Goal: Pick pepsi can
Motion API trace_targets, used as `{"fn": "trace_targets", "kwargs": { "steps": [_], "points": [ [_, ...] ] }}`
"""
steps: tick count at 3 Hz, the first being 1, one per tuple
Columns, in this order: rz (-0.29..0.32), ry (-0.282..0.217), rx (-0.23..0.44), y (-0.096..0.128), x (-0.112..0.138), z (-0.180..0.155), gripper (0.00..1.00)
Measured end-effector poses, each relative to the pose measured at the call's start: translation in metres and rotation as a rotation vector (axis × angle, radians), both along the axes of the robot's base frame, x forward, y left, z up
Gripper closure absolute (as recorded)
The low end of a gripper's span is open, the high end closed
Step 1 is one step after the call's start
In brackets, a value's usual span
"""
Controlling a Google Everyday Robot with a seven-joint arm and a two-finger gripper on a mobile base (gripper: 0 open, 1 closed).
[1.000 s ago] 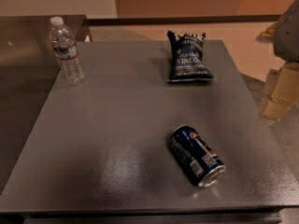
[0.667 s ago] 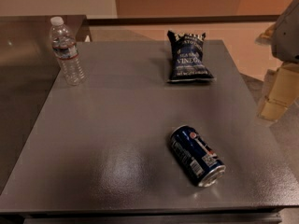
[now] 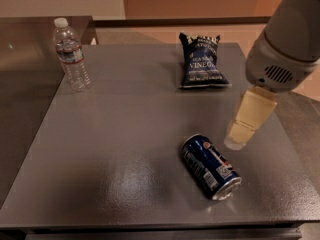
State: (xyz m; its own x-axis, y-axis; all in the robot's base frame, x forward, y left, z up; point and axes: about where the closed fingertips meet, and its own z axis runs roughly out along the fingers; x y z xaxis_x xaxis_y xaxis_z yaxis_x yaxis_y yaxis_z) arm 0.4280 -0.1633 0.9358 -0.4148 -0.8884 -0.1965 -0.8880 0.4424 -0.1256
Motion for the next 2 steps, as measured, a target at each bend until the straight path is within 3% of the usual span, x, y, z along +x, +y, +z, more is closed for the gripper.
{"fn": "trace_targets", "kwargs": {
  "steps": [2],
  "points": [
    [-0.239, 0.100, -0.007, 0.042, -0.027, -0.043, 0.00]
  ]
}}
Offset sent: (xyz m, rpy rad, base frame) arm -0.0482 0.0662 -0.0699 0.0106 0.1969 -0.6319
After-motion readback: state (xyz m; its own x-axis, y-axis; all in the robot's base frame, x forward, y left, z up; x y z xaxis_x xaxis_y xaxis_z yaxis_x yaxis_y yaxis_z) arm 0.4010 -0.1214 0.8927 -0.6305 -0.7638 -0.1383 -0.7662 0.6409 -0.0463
